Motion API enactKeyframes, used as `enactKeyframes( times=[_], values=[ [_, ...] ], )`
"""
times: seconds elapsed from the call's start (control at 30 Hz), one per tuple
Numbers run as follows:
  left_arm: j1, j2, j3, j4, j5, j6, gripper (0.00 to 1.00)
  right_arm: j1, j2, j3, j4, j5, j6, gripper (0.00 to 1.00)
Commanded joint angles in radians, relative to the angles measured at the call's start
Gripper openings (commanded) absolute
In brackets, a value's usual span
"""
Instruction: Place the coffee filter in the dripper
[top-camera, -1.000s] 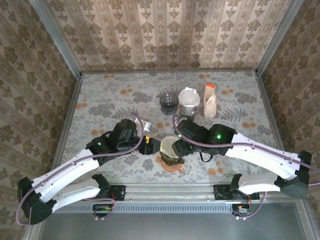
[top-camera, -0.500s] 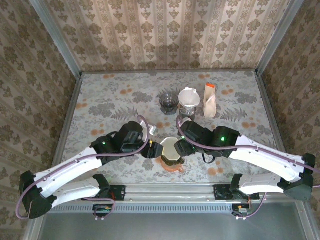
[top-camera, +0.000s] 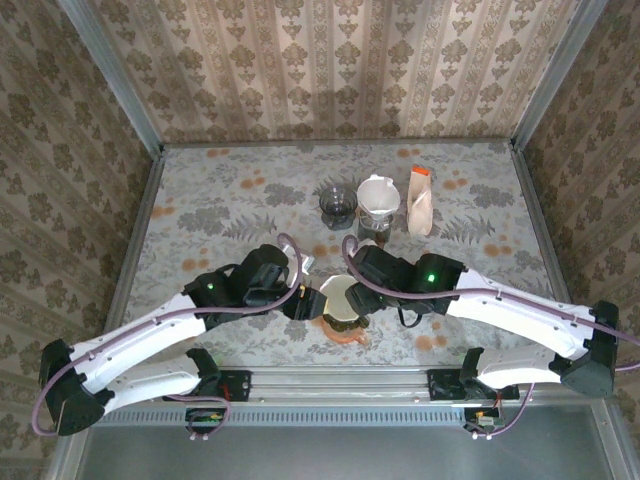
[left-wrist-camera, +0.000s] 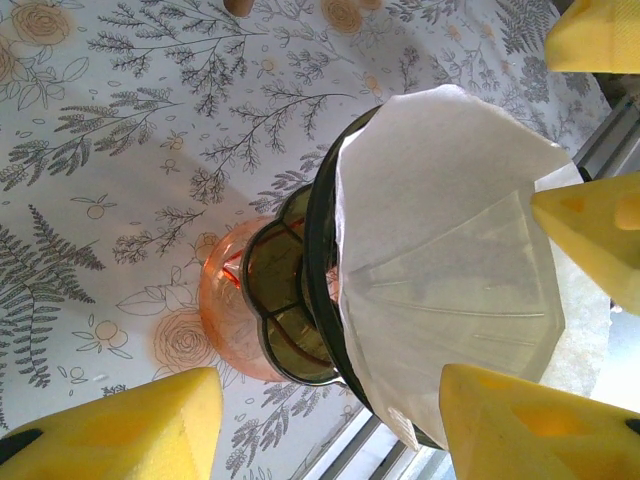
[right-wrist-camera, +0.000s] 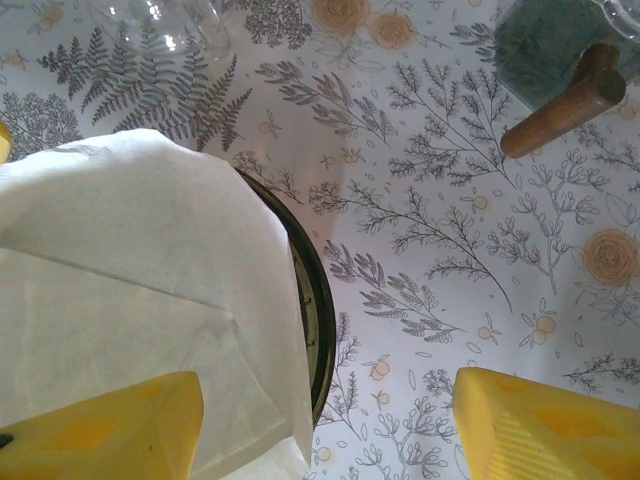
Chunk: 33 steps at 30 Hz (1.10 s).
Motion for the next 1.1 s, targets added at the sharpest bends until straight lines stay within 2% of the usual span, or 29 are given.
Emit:
enactKeyframes(
  times=[0.0,0.13,0.37,0.63,1.07],
  values=[
    [-0.011,0.003,0.010,-0.015,0.003,0.009,0.61,-0.005,0.017,-0.018,0.008,0.008,0.018,0.68],
    [-0.010,-0.005,0.008,-0.003,0.006,0.000,0.61,-0.006,0.017,-0.037,0.014,0.009,0.021,0.66],
    [-0.005,-0.046,0.014,0.046,0.014,-0.025,0.67,-0.004,0.015,-0.055,0.025,0.006,0.028,0.65],
    [0.008,-0.004,0.004,0.051,0.027,-0.027,0.68,-0.005,0.013,-0.056,0.030,0.002,0.030,0.65],
    [0.011,-0.009,-0.010,0.019,0.073,-0.042,0.49,-0.005,0.010,-0.065,0.028,0.005,0.040,0.65]
  ],
)
